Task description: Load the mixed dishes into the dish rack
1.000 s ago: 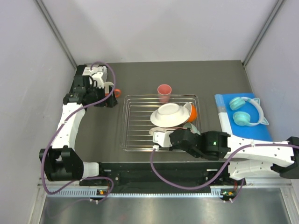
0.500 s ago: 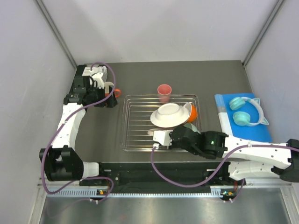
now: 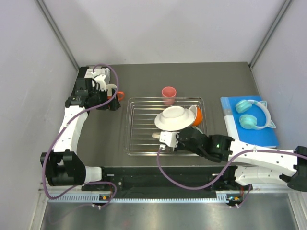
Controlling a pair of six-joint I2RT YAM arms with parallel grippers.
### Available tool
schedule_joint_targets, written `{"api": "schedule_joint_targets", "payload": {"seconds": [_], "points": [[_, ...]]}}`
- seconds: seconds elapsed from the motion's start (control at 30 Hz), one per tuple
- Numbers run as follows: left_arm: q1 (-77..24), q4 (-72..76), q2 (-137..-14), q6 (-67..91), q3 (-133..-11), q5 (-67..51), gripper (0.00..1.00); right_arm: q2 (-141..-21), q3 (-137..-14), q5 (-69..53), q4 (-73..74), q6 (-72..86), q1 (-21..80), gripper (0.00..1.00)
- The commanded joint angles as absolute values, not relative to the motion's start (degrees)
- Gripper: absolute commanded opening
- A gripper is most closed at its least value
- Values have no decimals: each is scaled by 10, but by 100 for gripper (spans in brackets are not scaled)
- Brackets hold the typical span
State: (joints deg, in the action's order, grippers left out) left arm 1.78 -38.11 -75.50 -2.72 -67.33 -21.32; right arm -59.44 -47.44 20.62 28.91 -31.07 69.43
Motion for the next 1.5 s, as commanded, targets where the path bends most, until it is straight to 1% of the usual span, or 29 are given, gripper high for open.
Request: {"api": "schedule_joint_targets", "payload": {"seconds": [0.0,0.1,0.27,0.37,0.43,0.47,0.5,0.57,0.6,0.67,0.7,0.77,0.87,0.9,1.1,1.23,1.37,1.47], "points": [[16,-358,-753,-26,-679,-211,99,-599,-460,239,279,-276,667,0],[17,-359,-751,-26,-678,-212,99,-609,-462,254,272,-245,650,0],[17,-367,-751,-30,-684,-214,99,-621,-454,222,255,-201,621,0],[17,-370,-749,-34,-689,-213,99,-633,-456,215,261,-182,611,5],[18,-370,-747,-34,-691,-214,99,-635,-457,209,265,-171,610,17],[18,-370,-748,-35,-691,-213,99,-634,-458,209,268,-166,611,26],[18,-370,-748,-35,-691,-214,99,-633,-460,209,271,-162,610,43],[18,-369,-749,-36,-689,-214,99,-624,-464,208,279,-156,611,49],[17,-368,-749,-37,-689,-213,99,-621,-465,207,279,-151,611,56],[18,-367,-749,-36,-687,-214,99,-606,-470,209,282,-147,611,65],[17,-367,-748,-36,-686,-214,99,-601,-474,206,284,-144,611,68],[17,-367,-749,-37,-684,-213,99,-592,-492,205,299,-138,611,70],[17,-367,-746,-39,-684,-211,99,-580,-520,197,328,-134,612,88],[18,-367,-746,-38,-684,-211,99,-575,-528,195,336,-133,613,99],[17,-367,-744,-40,-687,-208,99,-530,-591,171,410,-104,625,100],[17,-367,-746,-40,-690,-209,99,-505,-653,156,446,-93,626,100],[17,-371,-746,-34,-689,-242,99,-498,-678,160,406,-88,625,100],[13,-372,-742,-22,-685,-267,99,-517,-686,156,353,-90,625,100]]}}
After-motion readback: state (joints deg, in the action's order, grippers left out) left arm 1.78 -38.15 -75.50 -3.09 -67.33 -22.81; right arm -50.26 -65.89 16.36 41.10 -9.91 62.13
